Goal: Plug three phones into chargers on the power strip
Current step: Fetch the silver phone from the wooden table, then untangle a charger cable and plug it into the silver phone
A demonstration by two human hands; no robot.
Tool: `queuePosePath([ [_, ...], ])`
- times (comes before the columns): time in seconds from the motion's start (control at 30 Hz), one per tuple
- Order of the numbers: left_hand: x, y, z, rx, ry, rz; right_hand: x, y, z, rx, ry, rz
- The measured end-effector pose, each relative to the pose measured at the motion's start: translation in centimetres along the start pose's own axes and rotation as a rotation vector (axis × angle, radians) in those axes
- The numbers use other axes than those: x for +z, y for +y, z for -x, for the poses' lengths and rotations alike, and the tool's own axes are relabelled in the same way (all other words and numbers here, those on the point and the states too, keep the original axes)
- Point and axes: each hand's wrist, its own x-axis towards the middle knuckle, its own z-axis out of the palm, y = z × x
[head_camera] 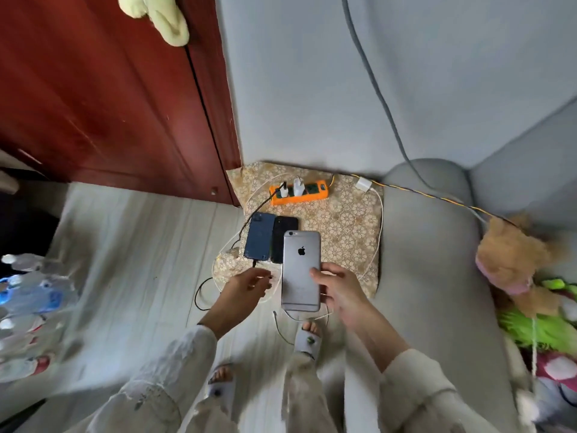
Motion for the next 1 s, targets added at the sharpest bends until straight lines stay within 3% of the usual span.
queuePosePath([
  [0.23, 6.4, -3.4, -12.3, -0.087, 0.069, -0.296, -5.5, -0.8, -15.4, 0.108, 0.102, 0.075],
  [0.37, 8.2, -6.4, -19.8, -0.055, 0.093, -0.626, -6.0, 0.9, -22.8, 0.113, 0.09, 0.197],
  [0.5, 8.4, -8.9, -24.9, -0.071, 0.04, -0.864, -5.4, 2.5, -27.3, 0.145, 0.036, 0.229],
  [0.63, 8.8, -10.1, -26.1, -0.127, 0.05, -0.928, -4.8, 3.6, -29.0, 0.174, 0.062, 0.212],
  [0.83, 9.8, -10.4, -26.3, -0.179, 0.061, -1.015, -4.6, 4.1, -29.5, -0.188, 0.132, 0.789],
  [1.0, 9.5, -10.6, -26.4, -0.194, 0.057, -1.048, -4.8, 3.1, -30.2, -0.224, 0.076, 1.132],
])
